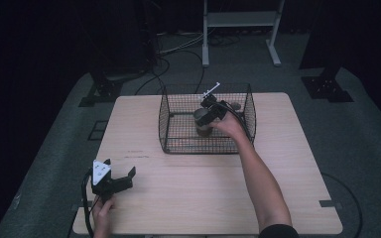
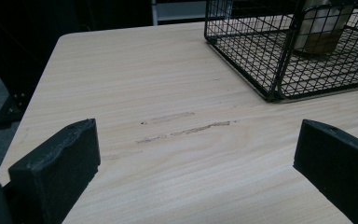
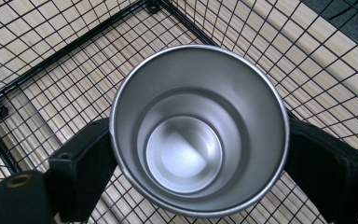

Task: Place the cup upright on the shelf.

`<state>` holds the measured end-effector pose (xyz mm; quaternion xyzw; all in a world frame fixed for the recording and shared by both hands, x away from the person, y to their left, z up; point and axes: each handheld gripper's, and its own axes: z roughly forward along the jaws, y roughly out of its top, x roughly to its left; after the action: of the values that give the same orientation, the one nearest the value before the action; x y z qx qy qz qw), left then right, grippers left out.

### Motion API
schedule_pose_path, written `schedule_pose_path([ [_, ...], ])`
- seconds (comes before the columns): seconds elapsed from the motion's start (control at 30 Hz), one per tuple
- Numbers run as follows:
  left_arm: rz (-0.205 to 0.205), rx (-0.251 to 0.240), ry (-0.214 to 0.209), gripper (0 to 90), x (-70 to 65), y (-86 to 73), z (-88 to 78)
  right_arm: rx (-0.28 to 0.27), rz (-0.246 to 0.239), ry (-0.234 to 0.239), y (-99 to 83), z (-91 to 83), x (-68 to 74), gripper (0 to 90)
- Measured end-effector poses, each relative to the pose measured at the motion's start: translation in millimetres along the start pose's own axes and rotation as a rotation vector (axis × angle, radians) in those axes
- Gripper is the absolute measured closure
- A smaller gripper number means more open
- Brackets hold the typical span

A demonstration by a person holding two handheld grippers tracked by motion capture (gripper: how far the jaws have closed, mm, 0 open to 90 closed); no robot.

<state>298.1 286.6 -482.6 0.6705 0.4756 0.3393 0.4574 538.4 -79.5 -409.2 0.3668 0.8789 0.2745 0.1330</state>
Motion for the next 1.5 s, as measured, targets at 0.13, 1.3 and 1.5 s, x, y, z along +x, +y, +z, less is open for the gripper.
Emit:
schedule_pose_path([
  [0.13, 0.002, 0.001, 0.0, 0.0, -0.1, 0.0, -0.1, -0.009, -0.004, -0.004, 0.6, -1.2, 0.9, 11.3],
  [1.3, -0.004, -0.003, 0.0, 0.0, 0.1, 0.0, -1.2, -0.212, 0.077, 0.092, -3.4, -46.1, 7.6, 12.9],
  [1.5, 0.006, -0.002, -0.002, 0.0, -0.8, -0.2, -1.2, -0.236, 0.088, 0.128, -16.3, -57.1, 11.9, 13.0],
])
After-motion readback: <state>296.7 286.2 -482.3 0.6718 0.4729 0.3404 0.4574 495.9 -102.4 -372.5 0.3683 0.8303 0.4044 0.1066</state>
